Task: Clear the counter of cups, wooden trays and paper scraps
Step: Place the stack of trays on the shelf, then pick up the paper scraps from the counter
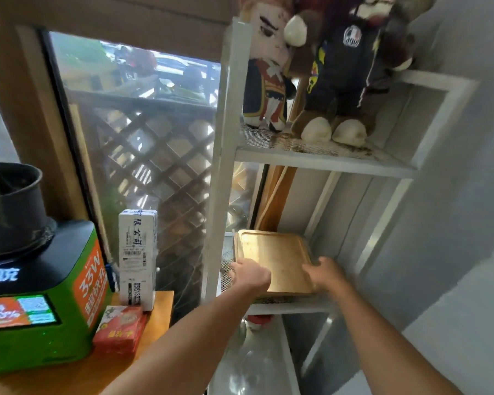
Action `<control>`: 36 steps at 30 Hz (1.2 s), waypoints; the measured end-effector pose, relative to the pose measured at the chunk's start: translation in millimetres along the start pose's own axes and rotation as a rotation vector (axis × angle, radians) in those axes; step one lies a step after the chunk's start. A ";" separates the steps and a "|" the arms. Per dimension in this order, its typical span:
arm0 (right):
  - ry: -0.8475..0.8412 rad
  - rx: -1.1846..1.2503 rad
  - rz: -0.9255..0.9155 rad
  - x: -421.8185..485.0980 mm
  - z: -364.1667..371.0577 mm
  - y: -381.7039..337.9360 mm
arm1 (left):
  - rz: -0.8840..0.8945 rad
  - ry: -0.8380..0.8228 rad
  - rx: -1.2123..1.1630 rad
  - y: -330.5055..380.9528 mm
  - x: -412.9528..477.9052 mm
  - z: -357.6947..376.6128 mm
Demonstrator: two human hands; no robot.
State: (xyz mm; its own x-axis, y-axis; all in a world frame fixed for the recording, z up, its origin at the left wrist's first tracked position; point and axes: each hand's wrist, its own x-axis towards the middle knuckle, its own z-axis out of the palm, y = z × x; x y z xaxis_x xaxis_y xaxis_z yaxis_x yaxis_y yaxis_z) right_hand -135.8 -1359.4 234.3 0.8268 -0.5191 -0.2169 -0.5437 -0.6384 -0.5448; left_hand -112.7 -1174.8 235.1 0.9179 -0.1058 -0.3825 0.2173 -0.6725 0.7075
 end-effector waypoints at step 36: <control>-0.565 -0.546 -0.816 -501.6 446.4 -378.3 | -0.160 0.264 0.419 -578.6 -268.1 -448.1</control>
State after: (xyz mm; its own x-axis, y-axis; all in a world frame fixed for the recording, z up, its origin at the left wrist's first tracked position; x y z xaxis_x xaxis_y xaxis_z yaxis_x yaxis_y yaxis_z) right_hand -280.3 -603.8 187.5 0.8347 0.4088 -0.3690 0.3123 -0.9033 -0.2943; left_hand -335.6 -429.1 194.5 0.9483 0.1741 -0.2653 0.2597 -0.9062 0.3336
